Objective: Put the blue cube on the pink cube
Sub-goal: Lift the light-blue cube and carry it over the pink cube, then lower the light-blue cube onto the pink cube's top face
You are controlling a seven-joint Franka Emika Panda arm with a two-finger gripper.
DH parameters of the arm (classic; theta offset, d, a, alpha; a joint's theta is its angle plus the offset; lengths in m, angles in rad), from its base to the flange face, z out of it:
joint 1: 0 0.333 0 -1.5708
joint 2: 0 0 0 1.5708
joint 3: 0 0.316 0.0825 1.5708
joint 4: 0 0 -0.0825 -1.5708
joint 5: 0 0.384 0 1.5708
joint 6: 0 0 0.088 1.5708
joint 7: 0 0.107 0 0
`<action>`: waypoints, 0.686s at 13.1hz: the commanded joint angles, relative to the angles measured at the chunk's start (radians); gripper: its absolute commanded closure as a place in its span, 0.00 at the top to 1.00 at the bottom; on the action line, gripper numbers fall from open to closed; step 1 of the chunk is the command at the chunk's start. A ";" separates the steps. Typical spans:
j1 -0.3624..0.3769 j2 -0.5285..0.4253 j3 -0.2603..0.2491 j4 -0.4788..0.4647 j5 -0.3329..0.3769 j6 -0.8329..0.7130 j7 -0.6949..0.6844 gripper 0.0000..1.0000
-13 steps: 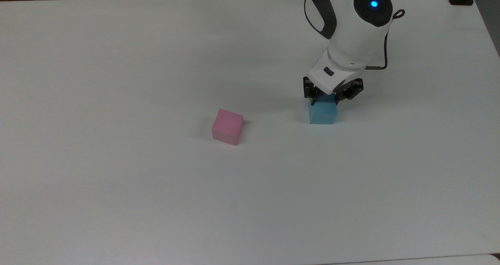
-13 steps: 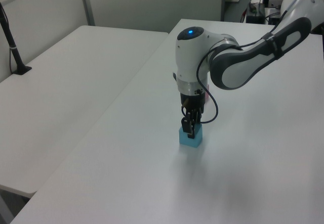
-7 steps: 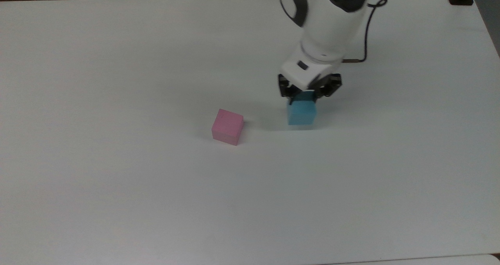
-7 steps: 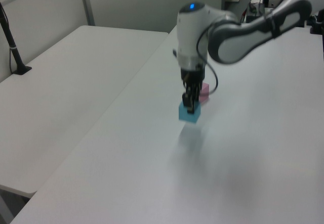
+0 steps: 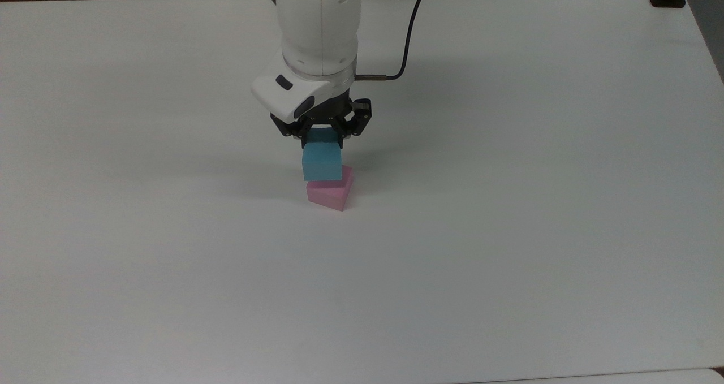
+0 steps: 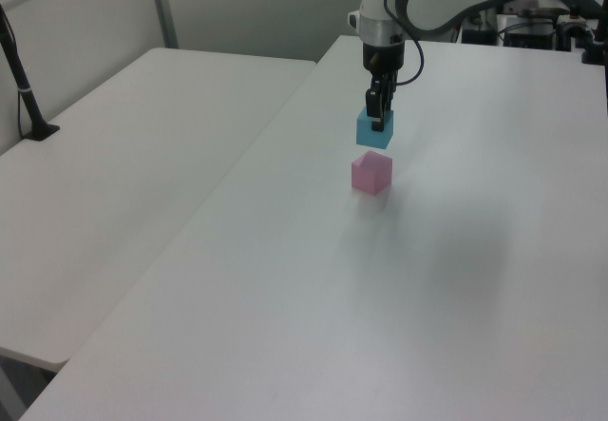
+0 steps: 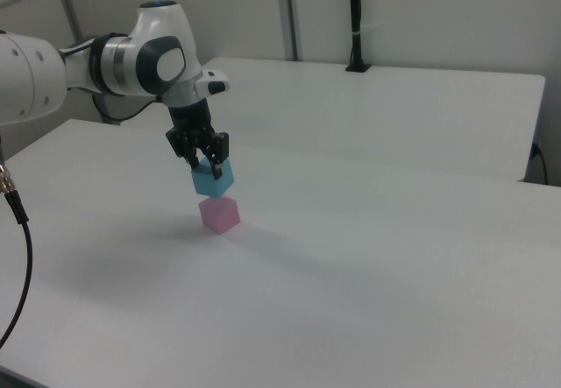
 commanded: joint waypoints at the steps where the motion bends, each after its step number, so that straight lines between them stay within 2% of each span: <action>1: 0.022 0.006 0.003 -0.003 -0.019 -0.014 0.009 0.35; 8: 0.014 0.033 0.003 -0.001 -0.019 -0.010 0.011 0.41; 9: 0.013 0.034 0.003 -0.001 -0.019 -0.010 0.009 0.49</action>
